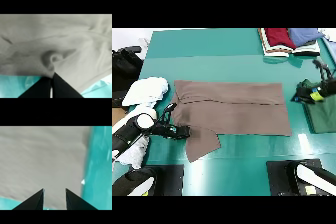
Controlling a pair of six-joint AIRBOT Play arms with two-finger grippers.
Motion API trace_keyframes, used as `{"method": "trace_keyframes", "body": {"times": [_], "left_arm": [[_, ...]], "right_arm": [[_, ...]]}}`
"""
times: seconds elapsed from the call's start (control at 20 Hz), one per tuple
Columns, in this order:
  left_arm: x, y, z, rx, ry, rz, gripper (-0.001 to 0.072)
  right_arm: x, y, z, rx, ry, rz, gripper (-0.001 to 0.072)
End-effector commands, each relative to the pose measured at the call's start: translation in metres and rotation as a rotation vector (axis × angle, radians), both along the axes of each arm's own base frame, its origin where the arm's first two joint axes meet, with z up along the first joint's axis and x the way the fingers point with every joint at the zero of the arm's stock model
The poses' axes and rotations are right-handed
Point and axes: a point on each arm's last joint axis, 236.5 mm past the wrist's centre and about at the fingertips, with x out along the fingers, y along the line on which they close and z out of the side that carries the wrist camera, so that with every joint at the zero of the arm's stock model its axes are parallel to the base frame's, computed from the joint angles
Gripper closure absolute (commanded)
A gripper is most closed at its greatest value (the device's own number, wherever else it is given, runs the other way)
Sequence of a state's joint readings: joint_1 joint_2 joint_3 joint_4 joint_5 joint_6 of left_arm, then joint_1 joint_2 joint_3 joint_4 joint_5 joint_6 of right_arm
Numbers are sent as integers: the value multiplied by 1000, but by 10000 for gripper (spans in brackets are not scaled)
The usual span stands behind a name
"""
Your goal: Fold the shirts.
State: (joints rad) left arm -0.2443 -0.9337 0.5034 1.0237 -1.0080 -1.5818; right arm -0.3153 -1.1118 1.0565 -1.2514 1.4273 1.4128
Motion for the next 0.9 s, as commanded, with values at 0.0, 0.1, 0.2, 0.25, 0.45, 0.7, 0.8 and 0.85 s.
{"method": "trace_keyframes", "body": {"times": [0.0,0.1,0.2,0.25,0.45,0.7,0.8,0.85], "left_arm": [[5,-2,12,5,-24,-38,681],[5,-2,12,4,-24,-38,681],[5,-2,12,3,-24,-37,680],[5,-3,12,2,-24,-37,681],[5,-4,13,-4,-22,-34,681],[-4,-2,11,5,10,-57,681],[-8,0,11,12,19,-72,682],[-9,0,13,10,15,-76,683]], "right_arm": [[-73,-33,-47,2,214,-128,378],[-112,-36,-81,65,307,-244,183],[-137,-24,-105,160,377,-331,184],[-141,-15,-114,207,386,-354,187],[-113,20,-132,340,307,-370,251],[-63,25,-116,230,129,-248,277],[-52,30,-106,204,80,-203,456],[-51,34,-102,199,68,-183,597]]}}
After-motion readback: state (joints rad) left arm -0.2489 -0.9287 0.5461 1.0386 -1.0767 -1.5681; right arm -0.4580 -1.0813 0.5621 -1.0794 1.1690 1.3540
